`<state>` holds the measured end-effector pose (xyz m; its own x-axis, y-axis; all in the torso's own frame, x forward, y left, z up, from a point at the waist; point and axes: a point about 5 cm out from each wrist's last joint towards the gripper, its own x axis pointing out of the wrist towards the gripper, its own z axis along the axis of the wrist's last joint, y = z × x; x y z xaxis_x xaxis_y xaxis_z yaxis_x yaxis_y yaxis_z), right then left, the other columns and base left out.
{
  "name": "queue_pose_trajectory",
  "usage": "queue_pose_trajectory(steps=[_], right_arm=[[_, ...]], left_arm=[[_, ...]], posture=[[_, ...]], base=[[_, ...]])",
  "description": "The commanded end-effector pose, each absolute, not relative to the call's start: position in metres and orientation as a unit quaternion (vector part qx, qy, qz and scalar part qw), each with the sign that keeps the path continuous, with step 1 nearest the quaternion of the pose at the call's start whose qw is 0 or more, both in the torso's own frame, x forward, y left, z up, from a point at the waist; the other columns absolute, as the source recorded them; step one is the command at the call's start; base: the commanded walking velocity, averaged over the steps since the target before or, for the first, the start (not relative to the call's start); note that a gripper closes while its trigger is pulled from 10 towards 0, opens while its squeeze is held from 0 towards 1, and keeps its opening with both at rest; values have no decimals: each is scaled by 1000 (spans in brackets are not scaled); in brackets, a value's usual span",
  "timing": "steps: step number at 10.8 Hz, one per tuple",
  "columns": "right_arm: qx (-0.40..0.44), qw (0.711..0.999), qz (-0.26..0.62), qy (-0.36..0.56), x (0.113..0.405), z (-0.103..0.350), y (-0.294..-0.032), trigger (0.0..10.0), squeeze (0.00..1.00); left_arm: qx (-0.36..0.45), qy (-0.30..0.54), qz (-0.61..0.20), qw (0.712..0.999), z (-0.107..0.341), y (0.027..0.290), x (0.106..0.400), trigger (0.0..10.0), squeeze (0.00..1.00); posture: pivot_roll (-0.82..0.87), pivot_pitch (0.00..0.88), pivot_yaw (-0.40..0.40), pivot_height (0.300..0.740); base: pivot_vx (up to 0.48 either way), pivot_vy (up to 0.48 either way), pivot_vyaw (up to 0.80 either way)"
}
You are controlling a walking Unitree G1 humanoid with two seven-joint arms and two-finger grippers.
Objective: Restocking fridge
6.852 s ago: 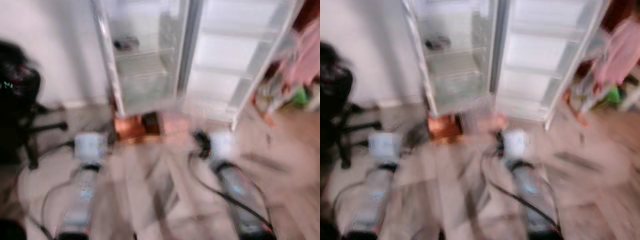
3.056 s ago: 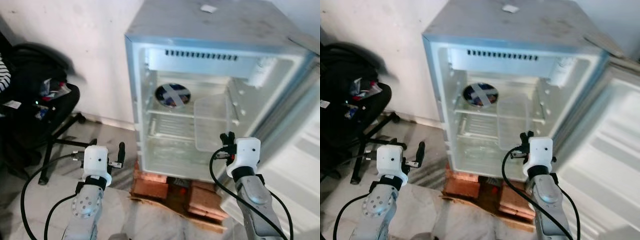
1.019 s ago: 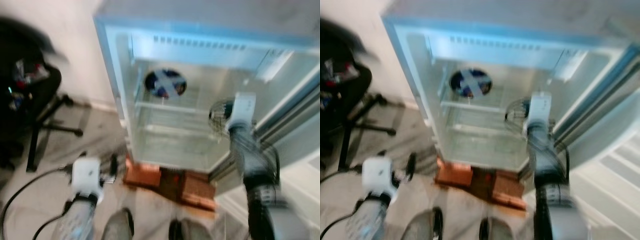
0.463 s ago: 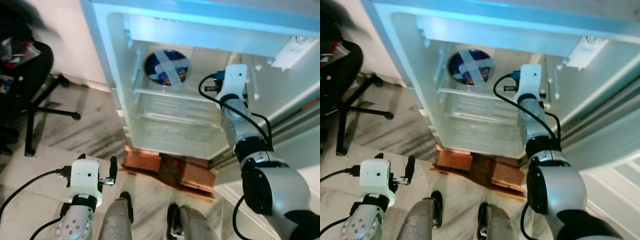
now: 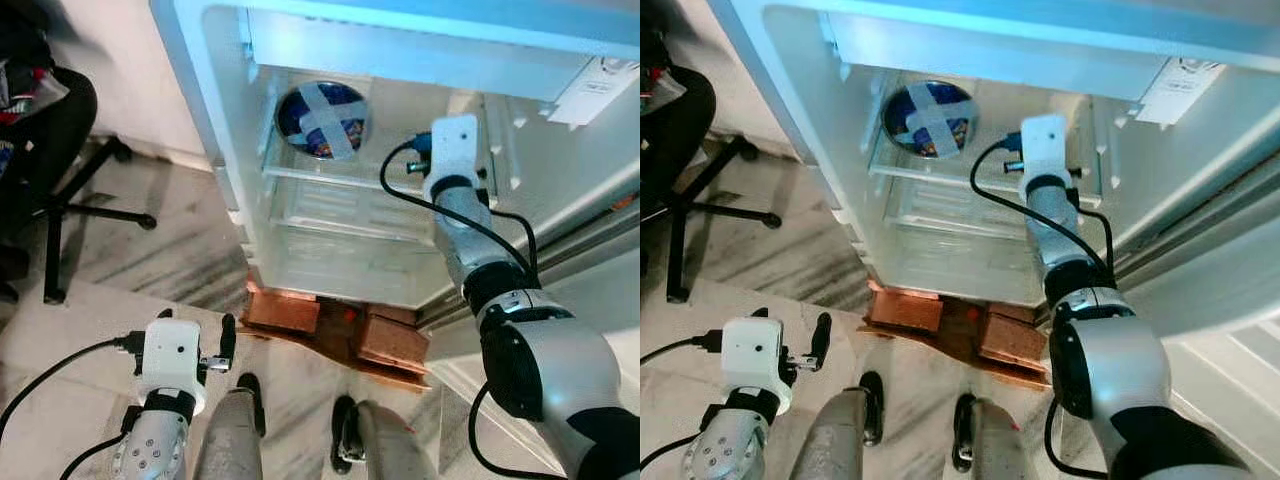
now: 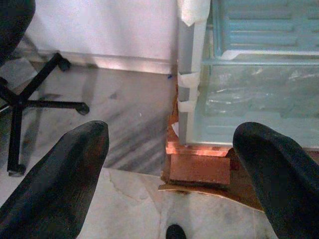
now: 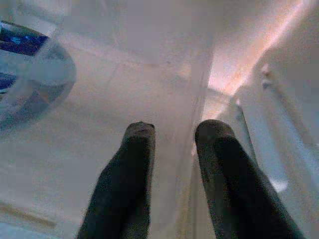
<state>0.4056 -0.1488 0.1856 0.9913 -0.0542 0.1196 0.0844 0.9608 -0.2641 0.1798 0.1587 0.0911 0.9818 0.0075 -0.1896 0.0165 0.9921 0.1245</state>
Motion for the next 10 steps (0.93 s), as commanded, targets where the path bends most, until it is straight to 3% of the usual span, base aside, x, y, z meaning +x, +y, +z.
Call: queue_pose_trajectory(steps=[1,7,10], right_arm=[[-141,988,-38,-50,405,183,-151,10000,1000],[-134,981,-71,-125,405,207,-169,10000,1000],[-102,984,-36,-141,389,183,-171,10000,1000]], left_arm=[[67,111,3,992,86,160,175,10000,0],[65,101,6,993,86,158,192,10000,0],[71,81,-1,994,85,152,211,10000,0]], posture=[[309,341,-59,740],[288,285,-63,740],[257,215,-68,740]], base=[[0,0,0],[0,0,0],[0,0,0]])
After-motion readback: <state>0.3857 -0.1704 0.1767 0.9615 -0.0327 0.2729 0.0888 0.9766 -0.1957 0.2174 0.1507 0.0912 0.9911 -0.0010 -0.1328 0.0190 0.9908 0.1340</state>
